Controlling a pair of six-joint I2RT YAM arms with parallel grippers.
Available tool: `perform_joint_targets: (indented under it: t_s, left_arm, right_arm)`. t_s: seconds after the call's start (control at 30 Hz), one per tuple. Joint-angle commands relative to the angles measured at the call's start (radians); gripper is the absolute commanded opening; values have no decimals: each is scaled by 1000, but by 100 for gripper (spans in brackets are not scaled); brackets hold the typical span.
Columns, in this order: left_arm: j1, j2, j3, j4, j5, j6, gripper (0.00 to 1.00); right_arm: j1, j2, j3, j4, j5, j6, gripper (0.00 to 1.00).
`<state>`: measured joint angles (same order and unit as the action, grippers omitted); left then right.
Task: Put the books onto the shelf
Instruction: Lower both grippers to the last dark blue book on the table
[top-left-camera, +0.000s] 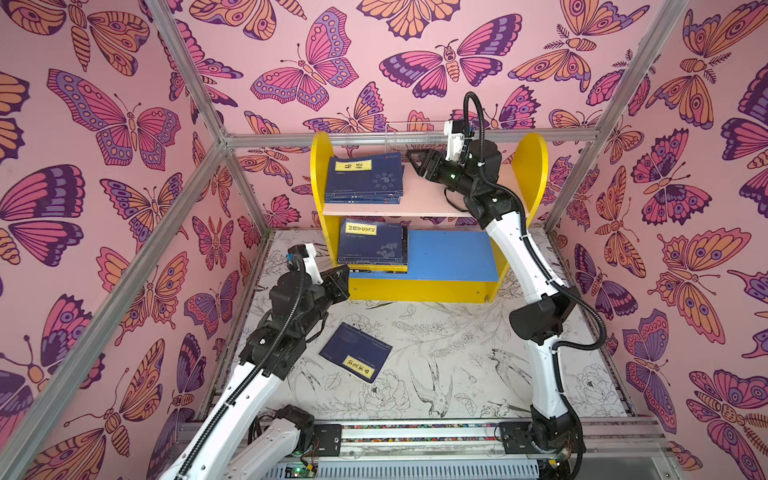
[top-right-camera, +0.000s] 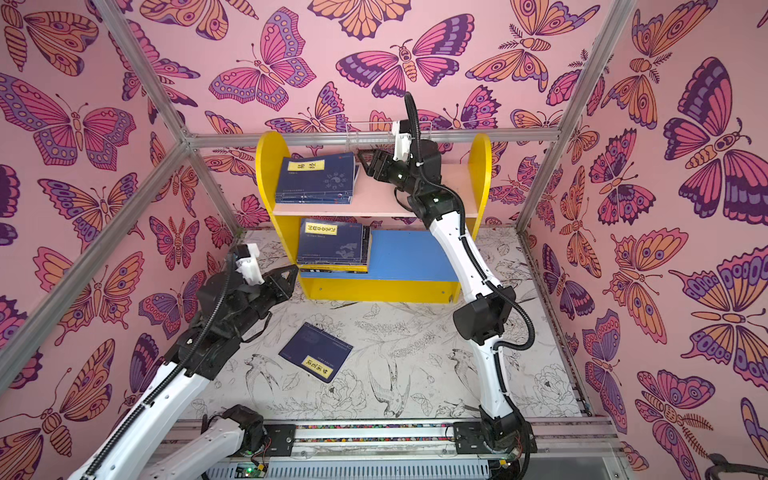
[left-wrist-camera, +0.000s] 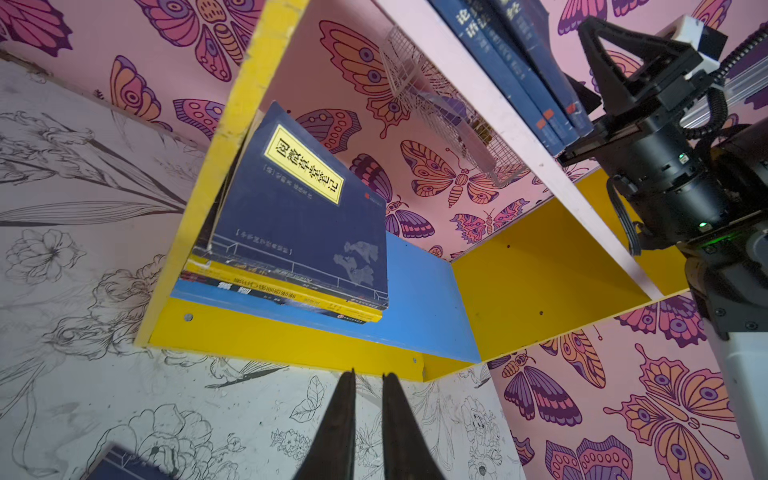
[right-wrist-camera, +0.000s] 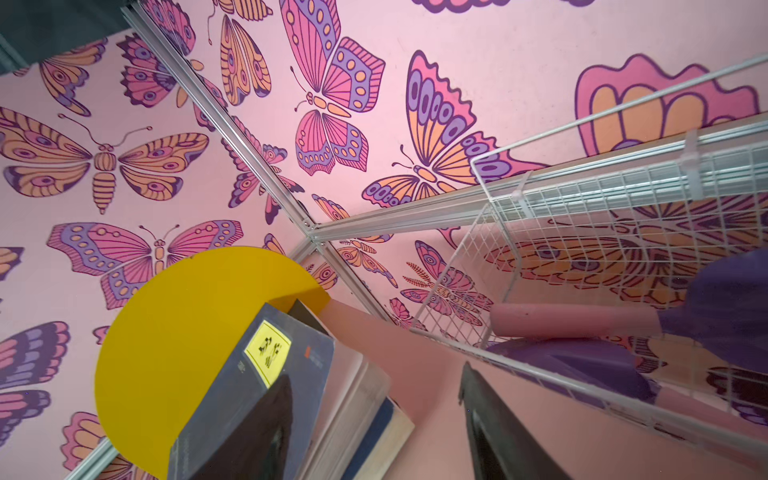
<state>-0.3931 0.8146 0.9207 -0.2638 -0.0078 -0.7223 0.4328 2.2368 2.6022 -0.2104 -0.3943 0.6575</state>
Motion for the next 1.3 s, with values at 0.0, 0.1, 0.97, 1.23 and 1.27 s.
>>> perform_joint_targets:
  t_s: [0.0,0.1,0.97,1.23,1.27]
  left_arm:
    - [-4,-58,-42,-68,-50,-31,17]
    - [-4,-97,-76,-82,-61,-50,17]
    - [-4,-187,-128,-115,-52,-20,17]
    - [-3,-180,-152,-115,-53,-13,23]
    - [-3,-178,-159,-118,-58,-13,24]
  right_arm:
    - [21,61,-19,-42,-61,99,65]
    - [46,74,-17,-43,-56,107,65]
    - [115,37,2,-142,136,-84,67]
    - [122,-326,-374,-45,429,-352,72]
    - [128,-374,-439,-24,427,-378,72]
